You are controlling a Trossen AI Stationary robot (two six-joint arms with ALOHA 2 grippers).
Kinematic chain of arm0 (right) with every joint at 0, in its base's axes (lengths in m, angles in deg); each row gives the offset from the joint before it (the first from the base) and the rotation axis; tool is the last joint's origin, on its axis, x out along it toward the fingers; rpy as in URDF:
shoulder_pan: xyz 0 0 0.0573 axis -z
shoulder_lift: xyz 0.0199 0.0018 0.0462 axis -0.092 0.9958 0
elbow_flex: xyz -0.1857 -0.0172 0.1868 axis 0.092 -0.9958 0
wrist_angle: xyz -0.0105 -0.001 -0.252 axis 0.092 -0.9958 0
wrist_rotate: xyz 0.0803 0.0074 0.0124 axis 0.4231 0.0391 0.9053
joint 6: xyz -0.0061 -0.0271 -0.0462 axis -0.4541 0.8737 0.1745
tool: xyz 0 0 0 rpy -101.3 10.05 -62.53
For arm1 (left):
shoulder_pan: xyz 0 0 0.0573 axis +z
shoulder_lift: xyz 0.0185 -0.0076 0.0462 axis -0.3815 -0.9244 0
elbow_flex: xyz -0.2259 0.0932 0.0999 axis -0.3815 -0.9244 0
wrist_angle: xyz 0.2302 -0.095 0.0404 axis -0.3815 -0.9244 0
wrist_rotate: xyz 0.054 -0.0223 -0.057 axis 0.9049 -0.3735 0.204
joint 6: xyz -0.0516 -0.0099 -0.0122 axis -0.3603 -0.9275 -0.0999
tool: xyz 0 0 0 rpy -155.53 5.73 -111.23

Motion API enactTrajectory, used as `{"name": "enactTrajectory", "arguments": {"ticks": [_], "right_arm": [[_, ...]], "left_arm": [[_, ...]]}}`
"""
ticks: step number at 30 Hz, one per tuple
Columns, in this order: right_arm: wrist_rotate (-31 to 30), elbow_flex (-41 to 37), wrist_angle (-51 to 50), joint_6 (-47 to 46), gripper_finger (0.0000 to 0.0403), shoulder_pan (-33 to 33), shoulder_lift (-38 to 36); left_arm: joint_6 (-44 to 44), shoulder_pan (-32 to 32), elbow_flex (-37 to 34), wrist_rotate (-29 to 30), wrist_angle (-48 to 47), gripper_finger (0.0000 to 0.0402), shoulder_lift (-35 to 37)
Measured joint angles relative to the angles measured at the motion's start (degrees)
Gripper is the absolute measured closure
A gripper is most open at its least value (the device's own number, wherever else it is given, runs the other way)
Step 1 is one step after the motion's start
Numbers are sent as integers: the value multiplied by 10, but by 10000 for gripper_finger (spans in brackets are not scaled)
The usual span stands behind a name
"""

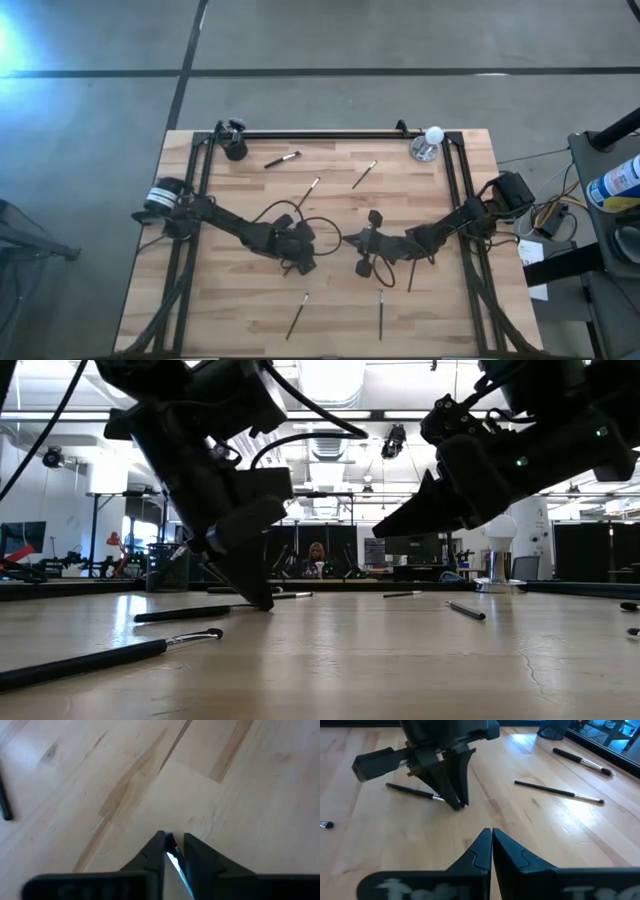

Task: Pick & Place Makeup Supplies
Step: Put the makeup brush into the makeup holder

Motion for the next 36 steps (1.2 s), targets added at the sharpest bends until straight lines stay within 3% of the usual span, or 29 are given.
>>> {"name": "enactTrajectory", "arguments": {"ticks": [3,10,19,24,27,31,33,36], "right_arm": [[0,0,0,0,394,0,0],[0,0,0,0,394,0,0],[0,0,0,0,394,0,0],[0,0,1,2,394,0,0],[0,0,2,2,394,0,0],[-1,0,6,4,394,0,0],[-1,0,12,9,394,0,0],[-1,0,17,13,394,0,0]], "left_arm": [[14,-1,-1,0,-5,391,2],[39,-5,-10,24,-37,399,55],[44,-62,-41,186,-27,401,210],[38,-104,-108,283,30,401,291],[41,-111,-168,307,115,401,334],[101,-98,-273,301,308,401,364],[143,-73,-322,272,430,401,373],[178,-4,-381,185,569,401,379]]}}
